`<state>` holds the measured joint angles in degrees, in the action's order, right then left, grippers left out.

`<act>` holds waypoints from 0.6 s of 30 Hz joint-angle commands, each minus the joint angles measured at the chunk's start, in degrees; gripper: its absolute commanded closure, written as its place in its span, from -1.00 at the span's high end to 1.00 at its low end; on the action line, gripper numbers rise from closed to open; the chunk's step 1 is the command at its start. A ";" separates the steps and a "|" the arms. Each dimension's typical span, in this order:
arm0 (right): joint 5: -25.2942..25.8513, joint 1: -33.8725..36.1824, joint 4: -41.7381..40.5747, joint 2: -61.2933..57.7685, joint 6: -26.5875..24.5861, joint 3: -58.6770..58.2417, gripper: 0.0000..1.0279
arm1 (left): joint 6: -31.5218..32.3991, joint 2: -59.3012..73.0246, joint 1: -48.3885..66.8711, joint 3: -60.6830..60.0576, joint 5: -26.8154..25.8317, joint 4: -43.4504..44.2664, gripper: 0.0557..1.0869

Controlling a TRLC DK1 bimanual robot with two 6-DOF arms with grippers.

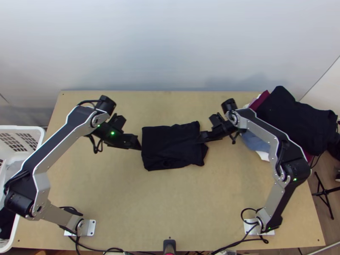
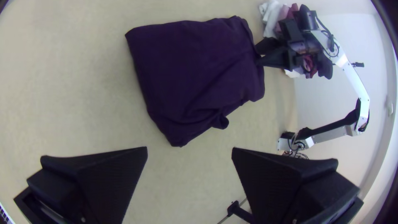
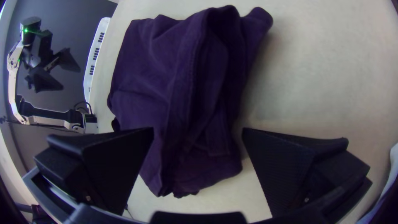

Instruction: Fold the t-shirt

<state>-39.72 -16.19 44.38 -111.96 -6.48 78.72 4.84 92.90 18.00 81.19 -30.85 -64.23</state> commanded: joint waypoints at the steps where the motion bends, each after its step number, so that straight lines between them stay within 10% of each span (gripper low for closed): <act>1: -0.44 -3.68 -2.72 -3.00 2.79 1.61 0.92 | -1.68 -3.61 -2.53 -2.88 -0.26 -1.78 0.92; 12: -0.62 -10.80 -4.57 -9.33 6.04 5.22 0.64 | -1.77 -6.42 -5.17 -6.92 -0.17 -1.52 0.92; 13: -0.62 -11.15 -5.62 -9.24 6.22 5.39 0.44 | -1.77 -6.68 -5.52 -7.27 -0.17 -1.52 0.92; 15: -0.62 -10.89 -8.17 -9.15 7.62 6.01 -0.57 | -1.85 -7.56 -6.66 -7.80 -0.17 -1.52 0.92; 18: -0.62 -10.36 -9.93 -8.89 8.59 5.66 -0.94 | -1.85 -7.91 -7.28 -8.24 -0.17 -1.52 0.92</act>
<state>-40.42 -25.50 38.50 -120.01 -0.25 83.53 3.11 86.67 12.93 74.74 -31.05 -65.89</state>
